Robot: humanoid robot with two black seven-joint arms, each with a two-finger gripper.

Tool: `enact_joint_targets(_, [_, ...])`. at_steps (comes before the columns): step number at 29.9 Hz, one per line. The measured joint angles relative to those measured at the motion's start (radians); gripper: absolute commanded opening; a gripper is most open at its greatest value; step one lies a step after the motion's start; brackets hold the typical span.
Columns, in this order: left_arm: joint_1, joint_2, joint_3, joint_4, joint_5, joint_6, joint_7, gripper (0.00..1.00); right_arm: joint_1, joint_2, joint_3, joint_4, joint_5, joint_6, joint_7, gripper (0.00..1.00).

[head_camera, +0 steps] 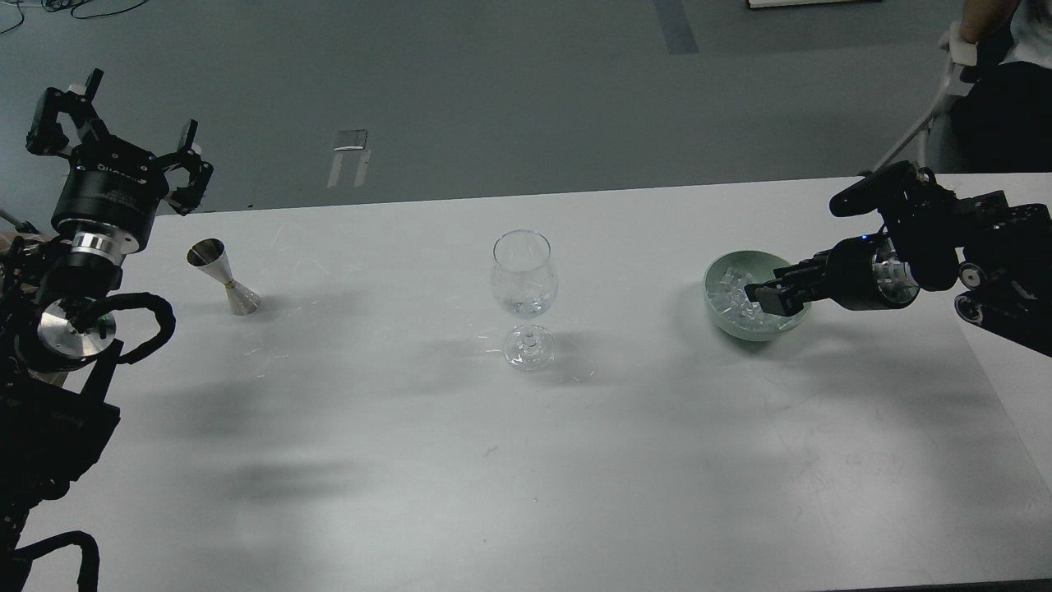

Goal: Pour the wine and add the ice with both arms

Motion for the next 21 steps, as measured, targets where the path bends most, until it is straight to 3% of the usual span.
enact_joint_targets(6, [0.002, -0.001, 0.0, 0.0, 0.0, 0.0, -0.002, 0.98, -0.017, 0.07, 0.001, -0.086, 0.001, -0.031, 0.0, 0.59])
enact_joint_targets(10, [0.002, -0.002, 0.0, 0.004, 0.0, 0.0, -0.003, 0.98, -0.035, 0.094, 0.001, -0.099, 0.001, -0.039, 0.0, 0.68])
enact_joint_targets(21, [0.001, -0.004, -0.001, 0.005, -0.003, 0.0, -0.003, 0.98, -0.059, 0.123, 0.001, -0.12, 0.002, -0.043, 0.001, 0.69])
